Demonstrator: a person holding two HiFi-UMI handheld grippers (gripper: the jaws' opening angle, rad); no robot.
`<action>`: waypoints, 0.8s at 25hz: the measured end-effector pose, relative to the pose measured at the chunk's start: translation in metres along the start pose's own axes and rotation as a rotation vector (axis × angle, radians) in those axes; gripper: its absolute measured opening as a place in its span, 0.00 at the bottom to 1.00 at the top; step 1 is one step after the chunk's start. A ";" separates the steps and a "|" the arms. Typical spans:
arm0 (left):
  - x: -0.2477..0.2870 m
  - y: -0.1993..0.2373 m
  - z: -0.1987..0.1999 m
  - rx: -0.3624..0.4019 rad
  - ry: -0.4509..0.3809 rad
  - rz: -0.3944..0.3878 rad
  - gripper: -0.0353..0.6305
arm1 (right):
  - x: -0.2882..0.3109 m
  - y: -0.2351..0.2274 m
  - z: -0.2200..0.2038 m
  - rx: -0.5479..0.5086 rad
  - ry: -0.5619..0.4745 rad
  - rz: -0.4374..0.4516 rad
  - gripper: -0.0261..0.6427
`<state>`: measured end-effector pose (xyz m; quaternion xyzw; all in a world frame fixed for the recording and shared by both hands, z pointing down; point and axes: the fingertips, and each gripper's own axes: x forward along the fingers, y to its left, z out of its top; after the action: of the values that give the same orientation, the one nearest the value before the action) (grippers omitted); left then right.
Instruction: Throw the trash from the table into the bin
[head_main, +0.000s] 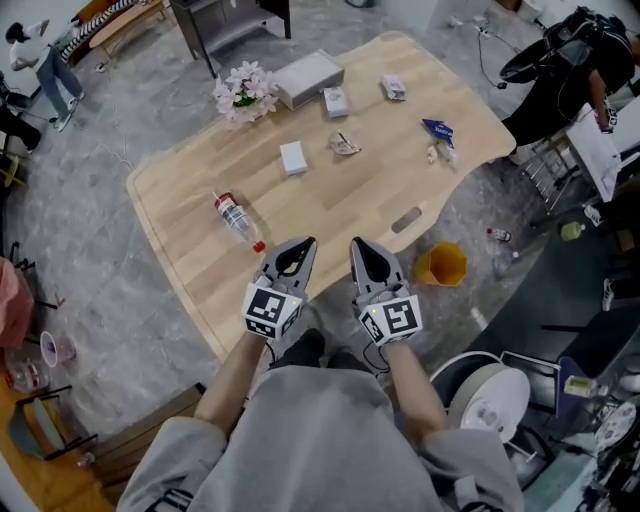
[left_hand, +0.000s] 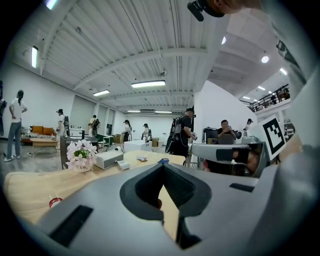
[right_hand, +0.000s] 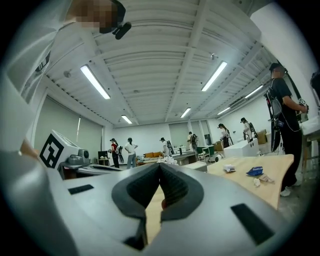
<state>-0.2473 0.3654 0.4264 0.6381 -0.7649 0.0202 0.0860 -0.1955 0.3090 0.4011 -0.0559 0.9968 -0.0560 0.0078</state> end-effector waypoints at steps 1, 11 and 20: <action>0.003 0.006 0.001 -0.006 -0.001 -0.003 0.06 | 0.006 -0.001 0.001 -0.003 0.003 -0.005 0.05; 0.028 0.048 -0.008 -0.072 0.007 0.007 0.06 | 0.061 -0.011 -0.007 -0.022 0.048 0.007 0.05; 0.059 0.078 -0.013 -0.113 0.019 0.065 0.06 | 0.107 -0.029 -0.012 -0.021 0.069 0.085 0.05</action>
<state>-0.3323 0.3244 0.4549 0.6069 -0.7842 -0.0141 0.1286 -0.2990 0.2697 0.4149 -0.0114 0.9985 -0.0473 -0.0249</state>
